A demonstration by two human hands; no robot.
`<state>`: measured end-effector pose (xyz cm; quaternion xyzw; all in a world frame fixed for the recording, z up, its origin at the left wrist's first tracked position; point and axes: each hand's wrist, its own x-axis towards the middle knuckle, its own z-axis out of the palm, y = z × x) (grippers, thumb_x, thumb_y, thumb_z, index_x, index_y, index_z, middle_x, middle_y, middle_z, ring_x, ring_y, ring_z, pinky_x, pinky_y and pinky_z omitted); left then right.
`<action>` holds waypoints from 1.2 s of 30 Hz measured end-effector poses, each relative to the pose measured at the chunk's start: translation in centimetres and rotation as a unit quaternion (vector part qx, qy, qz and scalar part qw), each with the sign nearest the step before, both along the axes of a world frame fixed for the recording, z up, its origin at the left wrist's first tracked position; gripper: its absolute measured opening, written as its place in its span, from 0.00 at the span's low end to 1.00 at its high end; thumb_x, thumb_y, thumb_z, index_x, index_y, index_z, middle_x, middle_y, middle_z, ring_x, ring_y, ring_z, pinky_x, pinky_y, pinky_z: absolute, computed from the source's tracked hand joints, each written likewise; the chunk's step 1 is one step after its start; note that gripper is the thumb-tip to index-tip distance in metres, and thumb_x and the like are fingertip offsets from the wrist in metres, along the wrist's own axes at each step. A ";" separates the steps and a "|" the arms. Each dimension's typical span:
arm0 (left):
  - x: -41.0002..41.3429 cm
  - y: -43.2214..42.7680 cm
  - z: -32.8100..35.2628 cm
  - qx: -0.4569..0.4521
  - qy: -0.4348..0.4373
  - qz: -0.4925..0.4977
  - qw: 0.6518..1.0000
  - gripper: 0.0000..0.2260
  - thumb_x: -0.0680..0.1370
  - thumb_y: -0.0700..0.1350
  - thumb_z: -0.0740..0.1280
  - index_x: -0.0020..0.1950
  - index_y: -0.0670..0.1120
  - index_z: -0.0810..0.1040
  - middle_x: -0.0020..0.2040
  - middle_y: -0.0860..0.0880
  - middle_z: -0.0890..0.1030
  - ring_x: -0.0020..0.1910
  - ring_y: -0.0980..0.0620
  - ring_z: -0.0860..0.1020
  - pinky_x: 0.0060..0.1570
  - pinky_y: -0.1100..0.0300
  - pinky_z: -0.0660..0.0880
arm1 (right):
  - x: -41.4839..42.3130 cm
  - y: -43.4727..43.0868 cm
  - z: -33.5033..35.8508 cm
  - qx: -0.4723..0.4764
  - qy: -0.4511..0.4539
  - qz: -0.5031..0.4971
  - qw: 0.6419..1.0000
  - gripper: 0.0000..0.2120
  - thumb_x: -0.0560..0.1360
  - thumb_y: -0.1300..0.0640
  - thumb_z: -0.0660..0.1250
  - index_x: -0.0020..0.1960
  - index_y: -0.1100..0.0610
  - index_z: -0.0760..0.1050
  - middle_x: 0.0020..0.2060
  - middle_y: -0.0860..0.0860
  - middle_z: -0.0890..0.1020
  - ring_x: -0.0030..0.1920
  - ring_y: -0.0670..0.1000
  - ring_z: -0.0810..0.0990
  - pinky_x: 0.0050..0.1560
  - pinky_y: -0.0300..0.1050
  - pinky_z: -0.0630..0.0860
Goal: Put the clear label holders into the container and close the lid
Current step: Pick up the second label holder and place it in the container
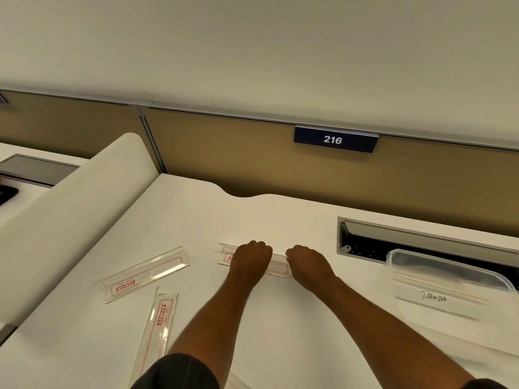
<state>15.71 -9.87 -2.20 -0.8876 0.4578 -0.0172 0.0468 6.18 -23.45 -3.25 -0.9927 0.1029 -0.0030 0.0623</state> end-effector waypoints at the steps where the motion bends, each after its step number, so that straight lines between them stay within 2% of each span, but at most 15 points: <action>1: 0.0 -0.1 0.0 0.000 -0.003 -0.002 1.000 0.11 0.75 0.32 0.57 0.50 0.43 0.75 0.48 0.45 0.79 0.48 0.44 0.78 0.37 0.55 0.66 | 0.0 0.0 0.0 0.001 0.000 -0.001 1.000 0.08 0.78 0.59 0.56 0.47 0.57 0.73 0.46 0.55 0.79 0.45 0.57 0.79 0.37 0.47 0.65; 7: 0.2 -0.3 0.1 0.008 -0.008 -0.009 1.000 0.11 0.75 0.32 0.57 0.49 0.43 0.76 0.48 0.45 0.79 0.49 0.44 0.78 0.37 0.55 0.67 | -0.5 -0.5 0.1 0.014 -0.005 -0.013 1.000 0.08 0.77 0.60 0.55 0.48 0.58 0.73 0.46 0.55 0.78 0.45 0.57 0.78 0.38 0.48 0.67; 12: 0.5 -0.5 1.5 -0.032 -0.003 0.012 0.999 0.11 0.74 0.32 0.58 0.50 0.45 0.74 0.49 0.46 0.78 0.48 0.44 0.77 0.37 0.55 0.66 | -1.2 -2.1 1.3 0.056 -0.077 -0.061 0.994 0.13 0.77 0.62 0.57 0.59 0.59 0.74 0.54 0.55 0.79 0.51 0.58 0.79 0.49 0.50 0.76; 15: 0.9 -1.1 3.1 -0.105 0.019 0.043 0.993 0.13 0.77 0.37 0.58 0.56 0.48 0.76 0.51 0.48 0.79 0.50 0.46 0.77 0.42 0.54 0.72 | -1.7 -3.0 3.0 0.147 -0.170 -0.155 0.962 0.14 0.79 0.61 0.56 0.60 0.62 0.76 0.55 0.58 0.80 0.55 0.59 0.79 0.55 0.51 0.75; 18: 0.9 -2.2 5.3 -0.218 0.082 0.090 0.968 0.11 0.79 0.41 0.59 0.55 0.49 0.79 0.51 0.51 0.82 0.49 0.47 0.79 0.44 0.57 0.73 | -2.4 -4.4 4.6 0.290 -0.207 -0.257 0.898 0.13 0.77 0.65 0.57 0.54 0.65 0.79 0.52 0.60 0.83 0.53 0.59 0.80 0.56 0.49 0.75; 20: 0.3 -3.0 7.0 -0.308 0.165 0.124 0.929 0.09 0.78 0.42 0.62 0.49 0.47 0.81 0.48 0.52 0.84 0.46 0.49 0.80 0.44 0.58 0.74 | -3.5 -5.2 5.6 0.428 -0.207 -0.291 0.830 0.13 0.77 0.66 0.58 0.51 0.64 0.80 0.51 0.61 0.83 0.49 0.57 0.82 0.54 0.50 0.77; 21: -0.2 -3.4 7.8 -0.358 0.218 0.137 0.897 0.08 0.77 0.41 0.63 0.47 0.46 0.82 0.46 0.52 0.85 0.44 0.51 0.81 0.45 0.59 0.75 | -4.2 -5.6 6.1 0.487 -0.204 -0.293 0.797 0.11 0.77 0.65 0.59 0.49 0.62 0.81 0.50 0.62 0.83 0.46 0.55 0.82 0.52 0.49 0.78; 22: -0.6 -3.7 8.5 -0.407 0.276 0.148 0.858 0.07 0.76 0.41 0.64 0.46 0.46 0.82 0.43 0.51 0.84 0.41 0.52 0.80 0.45 0.59 0.75 | -4.8 -5.8 6.5 0.533 -0.199 -0.287 0.770 0.10 0.77 0.64 0.60 0.48 0.61 0.81 0.50 0.63 0.83 0.46 0.55 0.82 0.52 0.49 0.78; 24: -1.6 -4.3 9.8 -0.490 0.402 0.164 0.756 0.06 0.76 0.39 0.66 0.44 0.45 0.83 0.39 0.48 0.83 0.38 0.52 0.80 0.44 0.56 0.78 | -6.2 -6.5 7.4 0.608 -0.185 -0.258 0.727 0.07 0.77 0.61 0.63 0.48 0.59 0.80 0.52 0.64 0.82 0.50 0.56 0.82 0.55 0.50 0.78; 26: -2.8 -4.9 10.8 -0.539 0.496 0.179 0.657 0.05 0.75 0.38 0.67 0.44 0.45 0.82 0.38 0.47 0.82 0.39 0.50 0.80 0.45 0.55 0.80 | -7.4 -7.1 8.3 0.662 -0.156 -0.219 0.699 0.07 0.77 0.57 0.65 0.51 0.58 0.79 0.56 0.62 0.81 0.55 0.56 0.81 0.58 0.48 0.77; 28: -3.9 -5.6 11.5 -0.560 0.551 0.176 0.593 0.04 0.76 0.39 0.67 0.47 0.43 0.82 0.39 0.47 0.83 0.40 0.49 0.81 0.45 0.56 0.81 | -8.4 -7.6 9.1 0.694 -0.127 -0.184 0.684 0.12 0.74 0.51 0.69 0.55 0.56 0.79 0.57 0.58 0.81 0.57 0.54 0.80 0.57 0.45 0.76; 30: -5.1 -6.2 12.0 -0.569 0.586 0.165 0.553 0.05 0.77 0.40 0.67 0.50 0.41 0.82 0.43 0.44 0.85 0.43 0.49 0.82 0.45 0.56 0.81 | -9.5 -8.0 9.9 0.726 -0.106 -0.151 0.663 0.20 0.70 0.47 0.73 0.57 0.56 0.78 0.55 0.55 0.82 0.55 0.52 0.81 0.55 0.44 0.78; 32: -6.4 -7.0 12.6 -0.576 0.607 0.157 0.524 0.06 0.78 0.40 0.67 0.51 0.41 0.82 0.46 0.42 0.85 0.45 0.48 0.82 0.45 0.57 0.81 | -10.5 -8.4 10.5 0.750 -0.089 -0.120 0.644 0.25 0.67 0.45 0.73 0.61 0.55 0.77 0.54 0.54 0.83 0.55 0.52 0.81 0.57 0.47 0.78; 34: -7.9 -7.7 13.1 -0.584 0.618 0.147 0.505 0.06 0.78 0.40 0.66 0.50 0.42 0.82 0.47 0.42 0.85 0.46 0.47 0.82 0.46 0.56 0.81 | -11.7 -9.0 11.1 0.773 -0.080 -0.089 0.623 0.29 0.68 0.46 0.73 0.65 0.57 0.74 0.56 0.58 0.82 0.57 0.57 0.80 0.60 0.53 0.76; 36: -9.3 -8.4 13.5 -0.588 0.621 0.139 0.499 0.06 0.78 0.41 0.66 0.48 0.44 0.83 0.46 0.43 0.85 0.47 0.47 0.82 0.48 0.54 0.81 | -12.8 -9.6 11.8 0.790 -0.080 -0.069 0.604 0.30 0.69 0.47 0.73 0.66 0.60 0.73 0.56 0.62 0.80 0.56 0.61 0.80 0.59 0.56 0.78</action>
